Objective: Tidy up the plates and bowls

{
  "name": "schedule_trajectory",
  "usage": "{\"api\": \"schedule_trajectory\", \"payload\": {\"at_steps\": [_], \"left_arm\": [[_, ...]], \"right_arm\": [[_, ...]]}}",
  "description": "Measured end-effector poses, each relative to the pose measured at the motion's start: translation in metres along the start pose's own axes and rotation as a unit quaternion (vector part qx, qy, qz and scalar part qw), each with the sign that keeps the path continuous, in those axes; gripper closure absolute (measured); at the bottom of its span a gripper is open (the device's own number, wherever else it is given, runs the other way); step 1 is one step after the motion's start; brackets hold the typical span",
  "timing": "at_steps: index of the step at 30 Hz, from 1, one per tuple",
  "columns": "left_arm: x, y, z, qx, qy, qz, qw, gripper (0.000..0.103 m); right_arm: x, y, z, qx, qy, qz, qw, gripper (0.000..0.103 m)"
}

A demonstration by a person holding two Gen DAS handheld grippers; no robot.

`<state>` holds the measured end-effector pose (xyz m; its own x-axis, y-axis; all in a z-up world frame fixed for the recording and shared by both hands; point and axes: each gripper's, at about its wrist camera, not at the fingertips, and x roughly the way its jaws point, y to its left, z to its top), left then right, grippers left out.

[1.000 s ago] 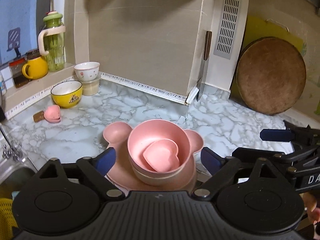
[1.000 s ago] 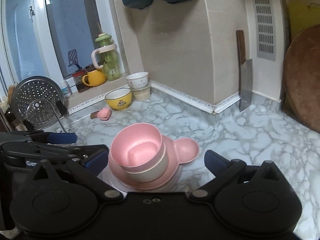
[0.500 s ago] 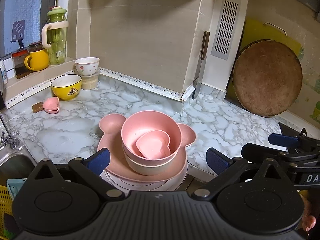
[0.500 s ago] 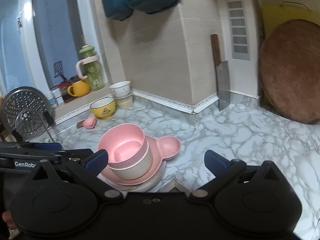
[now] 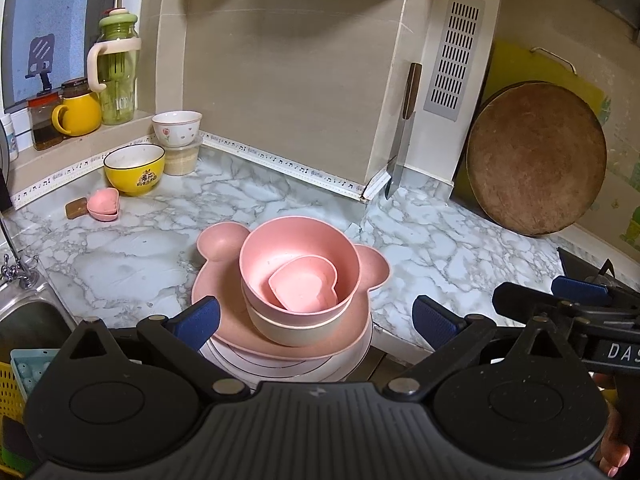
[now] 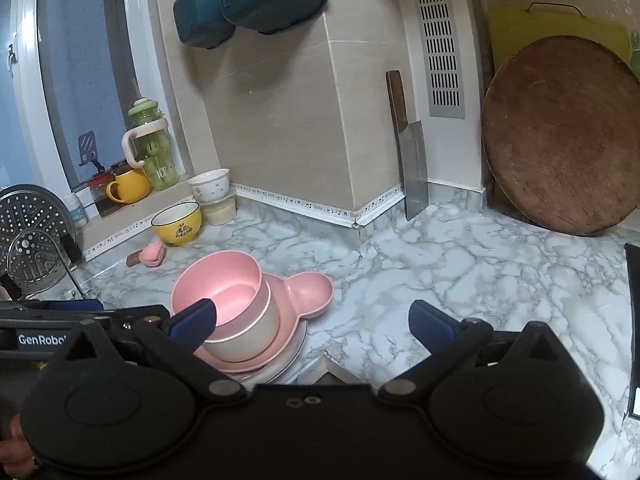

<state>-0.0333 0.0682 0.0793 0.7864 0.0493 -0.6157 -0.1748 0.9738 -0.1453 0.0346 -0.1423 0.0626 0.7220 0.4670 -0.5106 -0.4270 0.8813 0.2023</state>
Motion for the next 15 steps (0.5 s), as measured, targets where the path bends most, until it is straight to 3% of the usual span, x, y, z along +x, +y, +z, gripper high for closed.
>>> {"api": "schedule_trajectory", "payload": {"at_steps": [15], "left_arm": [[0.0066,-0.0023,-0.0011,0.0,0.017,-0.005,0.9998,0.0]], "right_arm": [[0.0018,0.0,0.0006,0.001,0.004,0.003,1.0,0.0]]}}
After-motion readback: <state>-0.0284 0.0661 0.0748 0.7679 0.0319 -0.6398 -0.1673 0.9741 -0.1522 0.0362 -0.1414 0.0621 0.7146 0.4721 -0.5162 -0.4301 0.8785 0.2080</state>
